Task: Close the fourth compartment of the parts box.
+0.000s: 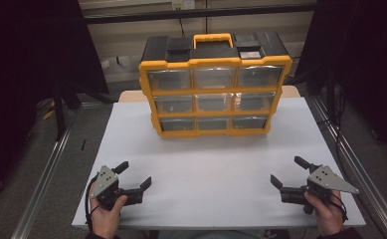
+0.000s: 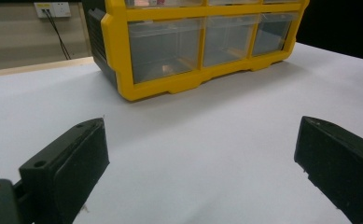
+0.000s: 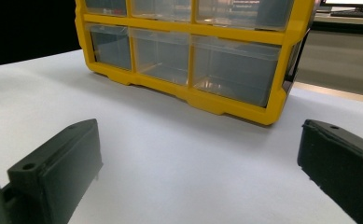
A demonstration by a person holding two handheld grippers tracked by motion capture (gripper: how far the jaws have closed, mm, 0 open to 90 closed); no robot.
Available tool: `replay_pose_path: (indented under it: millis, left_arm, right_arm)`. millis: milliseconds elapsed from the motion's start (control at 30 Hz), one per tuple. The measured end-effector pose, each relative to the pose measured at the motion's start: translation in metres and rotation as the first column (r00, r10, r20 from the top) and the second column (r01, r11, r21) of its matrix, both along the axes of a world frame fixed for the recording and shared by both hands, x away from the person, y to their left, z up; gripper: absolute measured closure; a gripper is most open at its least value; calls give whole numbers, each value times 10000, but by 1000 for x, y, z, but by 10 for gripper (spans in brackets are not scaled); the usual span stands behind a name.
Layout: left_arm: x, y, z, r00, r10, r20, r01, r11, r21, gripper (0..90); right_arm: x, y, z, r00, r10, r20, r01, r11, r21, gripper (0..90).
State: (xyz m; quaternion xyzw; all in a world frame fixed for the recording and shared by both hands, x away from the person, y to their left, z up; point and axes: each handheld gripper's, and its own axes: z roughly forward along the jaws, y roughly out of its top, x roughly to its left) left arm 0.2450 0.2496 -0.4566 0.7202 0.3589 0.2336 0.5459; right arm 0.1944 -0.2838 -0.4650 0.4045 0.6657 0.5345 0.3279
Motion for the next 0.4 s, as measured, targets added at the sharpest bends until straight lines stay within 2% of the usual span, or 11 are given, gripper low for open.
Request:
replay_pose_path:
  millis: [33,133,167,267,400]
  left_arm:
    - [0,2,0,10000,39,65,-40,9999,135,29]
    - [2,3,0,9999,159,20,-159,9999,11,29]
    - [3,3,0,9999,133,109,-133,9999,54,29]
    - [5,2,0,10000,14,40,-15,9999,114,29]
    - [6,0,0,9999,99,60,-100,9998,148,29]
  right_arm:
    - [0,0,0,10000,-43,-30,43,10000,-4,0]
    - [1,1,0,10000,7,13,-7,10000,17,0]
    - [1,1,0,10000,74,24,-74,10000,-16,0]
    - [1,1,-1,10000,59,21,-59,9999,-83,0]
    - [1,0,0,10000,46,-10,-46,10000,-48,0]
